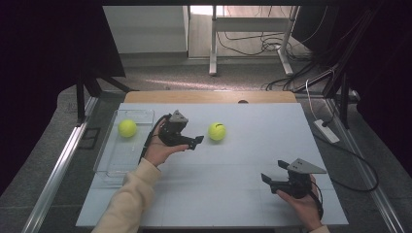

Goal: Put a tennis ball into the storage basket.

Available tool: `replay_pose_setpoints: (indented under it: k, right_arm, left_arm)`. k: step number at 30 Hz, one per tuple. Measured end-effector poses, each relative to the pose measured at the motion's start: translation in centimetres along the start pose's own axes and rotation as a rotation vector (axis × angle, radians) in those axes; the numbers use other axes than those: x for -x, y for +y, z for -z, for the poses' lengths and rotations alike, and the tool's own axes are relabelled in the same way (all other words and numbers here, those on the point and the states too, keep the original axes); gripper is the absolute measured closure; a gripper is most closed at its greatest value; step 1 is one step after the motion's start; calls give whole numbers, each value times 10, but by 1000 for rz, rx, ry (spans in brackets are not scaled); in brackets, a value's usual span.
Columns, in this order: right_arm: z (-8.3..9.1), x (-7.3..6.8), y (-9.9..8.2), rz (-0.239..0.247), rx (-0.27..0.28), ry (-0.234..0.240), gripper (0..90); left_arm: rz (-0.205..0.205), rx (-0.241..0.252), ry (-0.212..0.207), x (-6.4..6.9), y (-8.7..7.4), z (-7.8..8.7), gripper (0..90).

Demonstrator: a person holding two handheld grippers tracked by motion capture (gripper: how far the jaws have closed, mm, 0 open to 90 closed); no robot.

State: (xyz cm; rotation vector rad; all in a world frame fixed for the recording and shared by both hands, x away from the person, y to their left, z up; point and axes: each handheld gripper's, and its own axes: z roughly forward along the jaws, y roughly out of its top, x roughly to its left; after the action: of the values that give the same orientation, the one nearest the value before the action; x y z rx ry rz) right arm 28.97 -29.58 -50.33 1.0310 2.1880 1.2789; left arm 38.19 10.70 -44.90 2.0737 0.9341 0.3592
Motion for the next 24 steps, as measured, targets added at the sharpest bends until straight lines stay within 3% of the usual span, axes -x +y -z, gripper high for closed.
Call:
replay_pose_setpoints:
  k: [16, 24]
  right_arm:
    - [-1, 1, 0, -7, 1, 2, 146]
    - [0, 2, 0, -11, 5, 4, 147]
  left_arm:
    - [-2, -36, -16, -1, 14, -25, 124]
    - [-10, -57, -14, -2, 13, -34, 123]
